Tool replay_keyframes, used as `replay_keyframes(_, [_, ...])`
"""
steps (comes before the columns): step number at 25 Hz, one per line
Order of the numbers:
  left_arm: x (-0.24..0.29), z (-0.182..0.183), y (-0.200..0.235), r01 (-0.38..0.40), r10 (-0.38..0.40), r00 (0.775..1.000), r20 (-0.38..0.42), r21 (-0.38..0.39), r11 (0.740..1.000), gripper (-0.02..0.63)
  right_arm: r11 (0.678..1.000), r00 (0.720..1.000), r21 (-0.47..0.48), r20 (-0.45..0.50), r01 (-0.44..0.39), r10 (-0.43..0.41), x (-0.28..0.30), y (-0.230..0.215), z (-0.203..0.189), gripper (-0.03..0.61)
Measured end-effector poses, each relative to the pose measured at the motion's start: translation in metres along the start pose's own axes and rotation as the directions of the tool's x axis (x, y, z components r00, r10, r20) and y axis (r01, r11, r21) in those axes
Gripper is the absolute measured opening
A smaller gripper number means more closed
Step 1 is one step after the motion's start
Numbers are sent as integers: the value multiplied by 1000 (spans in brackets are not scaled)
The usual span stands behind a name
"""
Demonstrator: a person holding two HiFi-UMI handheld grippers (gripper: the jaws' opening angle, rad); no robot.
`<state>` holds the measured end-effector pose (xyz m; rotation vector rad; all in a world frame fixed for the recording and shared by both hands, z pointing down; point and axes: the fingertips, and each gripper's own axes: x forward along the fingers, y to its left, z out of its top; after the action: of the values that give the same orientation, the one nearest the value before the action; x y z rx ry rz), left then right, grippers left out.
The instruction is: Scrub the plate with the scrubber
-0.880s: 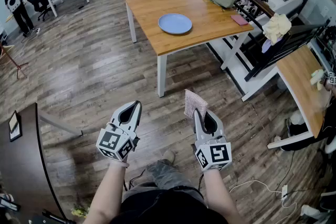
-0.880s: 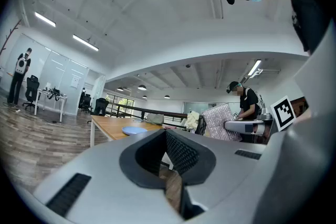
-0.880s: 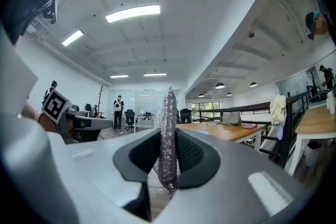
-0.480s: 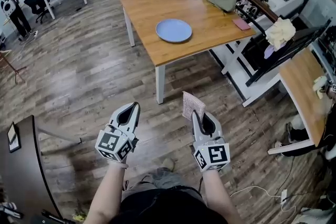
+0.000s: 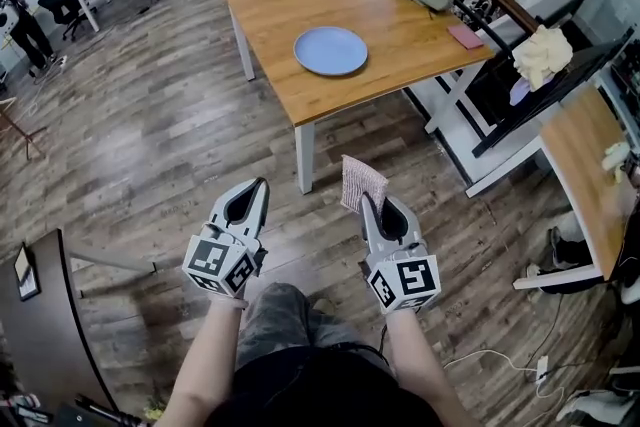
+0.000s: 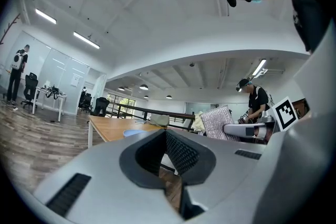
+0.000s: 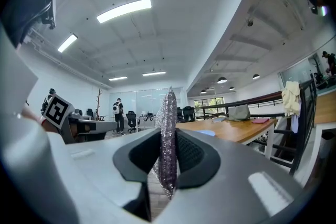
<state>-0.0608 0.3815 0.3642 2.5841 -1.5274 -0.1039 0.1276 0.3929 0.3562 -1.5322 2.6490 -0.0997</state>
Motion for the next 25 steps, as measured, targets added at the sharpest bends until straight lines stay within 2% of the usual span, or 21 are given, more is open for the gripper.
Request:
replay_keyframes(9, [39,6,26,24,-24,1000,12,-5,1000,-3,1000,1000,8,-23,-4,4,36,-9,-6,77])
replay_keyframes(17, [104,4,75,98,-98,995,-30,-7,995,-3,998,998,33,-47,49,-47,109,-30,-17,77])
replay_keyframes(25, [167,6,137,140,-142,988,-58,-41,989,-3,995,994,43,-67,94,-91,189,-45,-26,77])
